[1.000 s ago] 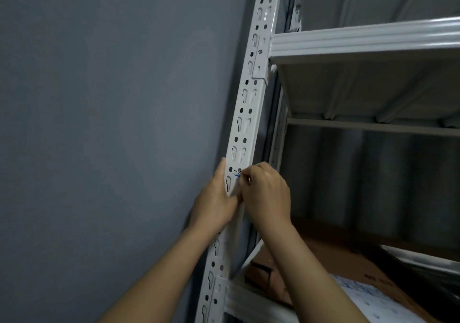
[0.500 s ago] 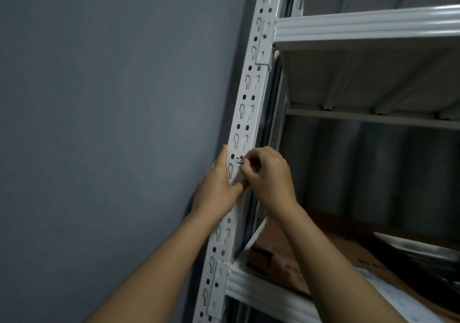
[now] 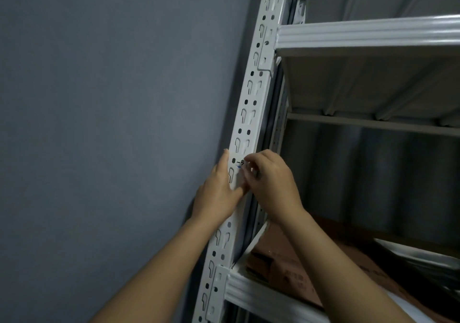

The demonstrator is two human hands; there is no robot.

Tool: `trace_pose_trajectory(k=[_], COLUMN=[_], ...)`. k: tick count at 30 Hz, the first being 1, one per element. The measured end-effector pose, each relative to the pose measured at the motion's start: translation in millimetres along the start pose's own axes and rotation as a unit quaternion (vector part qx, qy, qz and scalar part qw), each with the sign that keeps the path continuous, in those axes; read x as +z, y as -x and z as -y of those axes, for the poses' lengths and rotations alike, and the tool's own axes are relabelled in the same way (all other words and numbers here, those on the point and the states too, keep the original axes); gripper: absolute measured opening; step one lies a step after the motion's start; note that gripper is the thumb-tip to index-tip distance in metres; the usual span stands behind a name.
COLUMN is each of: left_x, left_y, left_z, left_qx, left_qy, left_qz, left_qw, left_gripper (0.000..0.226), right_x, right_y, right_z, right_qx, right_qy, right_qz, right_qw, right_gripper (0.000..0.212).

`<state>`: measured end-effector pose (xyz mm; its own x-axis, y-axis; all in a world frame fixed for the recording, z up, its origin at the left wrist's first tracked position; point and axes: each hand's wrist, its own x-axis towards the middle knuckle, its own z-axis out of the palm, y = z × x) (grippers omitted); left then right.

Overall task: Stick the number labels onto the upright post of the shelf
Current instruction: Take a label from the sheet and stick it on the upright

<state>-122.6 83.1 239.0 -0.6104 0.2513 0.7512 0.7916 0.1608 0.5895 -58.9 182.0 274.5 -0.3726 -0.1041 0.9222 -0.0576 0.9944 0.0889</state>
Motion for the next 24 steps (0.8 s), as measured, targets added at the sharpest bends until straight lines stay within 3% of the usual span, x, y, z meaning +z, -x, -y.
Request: trace_pose_trajectory(k=[4,8,12,17,24], left_x=[0.0,-3.2,-8.0,-8.8,-6.0], left_y=[-2.1,-5.4,-12.3,-21.7,-26.3], left_z=[-0.1,3.0,10.6,4.2,-3.2], left_qx=[-0.002,0.006,0.000,-0.028,-0.049], left_qy=[0.021,0.124,0.201,0.213,0.185], left_qz=[0.001,0.036,0.085,0.013,-0.038], left_qw=[1.000,0.992,0.976,0.977,0.981], left_gripper=[0.080,0.059,0.074,0.020,0.016], right_x=[1.1,-0.1,1.0,2.8,1.0], right_y=[-1.0,-2.2,-3.9,-1.5,-3.5], right_z=[3.4,3.1,0.7,-2.6,-3.9], right_qx=[-0.005,-0.011,-0.029,-0.031,-0.033], right_qy=[0.046,0.053,0.055,0.036,0.031], right_qz=[-0.003,0.010,0.005,0.012,0.039], right_qw=[0.999,0.999,0.998,0.999,0.998], right_gripper=[0.019,0.021,0.014,0.010,0.018])
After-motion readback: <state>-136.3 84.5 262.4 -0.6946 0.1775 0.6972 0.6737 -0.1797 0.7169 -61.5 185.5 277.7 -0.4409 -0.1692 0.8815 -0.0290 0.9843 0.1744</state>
